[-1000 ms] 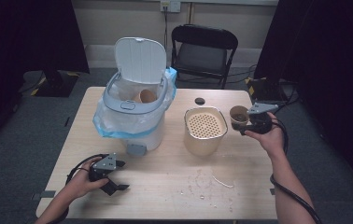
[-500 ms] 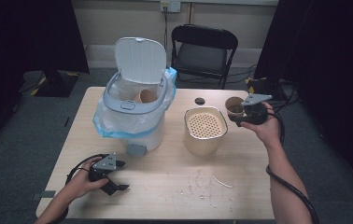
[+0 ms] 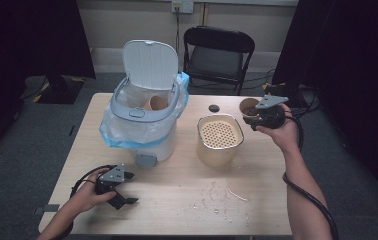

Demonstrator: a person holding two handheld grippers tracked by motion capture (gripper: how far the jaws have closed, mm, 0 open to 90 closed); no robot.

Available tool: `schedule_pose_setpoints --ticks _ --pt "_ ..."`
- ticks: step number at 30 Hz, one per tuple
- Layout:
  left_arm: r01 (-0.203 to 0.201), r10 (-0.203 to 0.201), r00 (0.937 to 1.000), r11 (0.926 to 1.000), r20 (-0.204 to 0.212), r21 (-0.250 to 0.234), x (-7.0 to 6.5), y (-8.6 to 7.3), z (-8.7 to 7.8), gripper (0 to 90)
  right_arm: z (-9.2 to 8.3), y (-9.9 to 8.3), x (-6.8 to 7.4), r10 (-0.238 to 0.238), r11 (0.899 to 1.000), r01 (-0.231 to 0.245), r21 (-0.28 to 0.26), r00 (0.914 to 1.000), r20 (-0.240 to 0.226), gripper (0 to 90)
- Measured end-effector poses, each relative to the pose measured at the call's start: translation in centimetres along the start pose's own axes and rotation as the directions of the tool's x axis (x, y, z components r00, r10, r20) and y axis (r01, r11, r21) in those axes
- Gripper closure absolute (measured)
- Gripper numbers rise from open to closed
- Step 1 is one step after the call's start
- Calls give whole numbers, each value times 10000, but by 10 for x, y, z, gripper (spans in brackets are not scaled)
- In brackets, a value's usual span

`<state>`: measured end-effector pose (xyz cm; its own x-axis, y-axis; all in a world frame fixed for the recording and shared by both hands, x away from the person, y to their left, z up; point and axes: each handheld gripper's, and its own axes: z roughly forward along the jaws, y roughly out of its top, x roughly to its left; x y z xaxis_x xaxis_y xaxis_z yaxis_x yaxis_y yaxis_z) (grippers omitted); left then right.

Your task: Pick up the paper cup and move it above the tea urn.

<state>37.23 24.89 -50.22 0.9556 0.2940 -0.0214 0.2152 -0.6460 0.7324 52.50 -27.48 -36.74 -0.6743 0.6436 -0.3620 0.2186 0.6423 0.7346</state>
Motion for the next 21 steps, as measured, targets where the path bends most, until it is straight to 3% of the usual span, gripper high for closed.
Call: schedule_pose_setpoints --ticks 7,14,21 --pt "2 -2 10000 10000 -4 -8 0 0 0 82 -2 6 -1 -136 9999 136 94 9999 22 331" --pt "23 -23 10000 10000 0 -3 0 0 0 82 -1 13 2 -575 9980 573 259 9983 43 332" --pt "2 -2 10000 10000 5 -6 0 0 0 81 0 16 5 -577 9981 578 204 9983 -17 332"
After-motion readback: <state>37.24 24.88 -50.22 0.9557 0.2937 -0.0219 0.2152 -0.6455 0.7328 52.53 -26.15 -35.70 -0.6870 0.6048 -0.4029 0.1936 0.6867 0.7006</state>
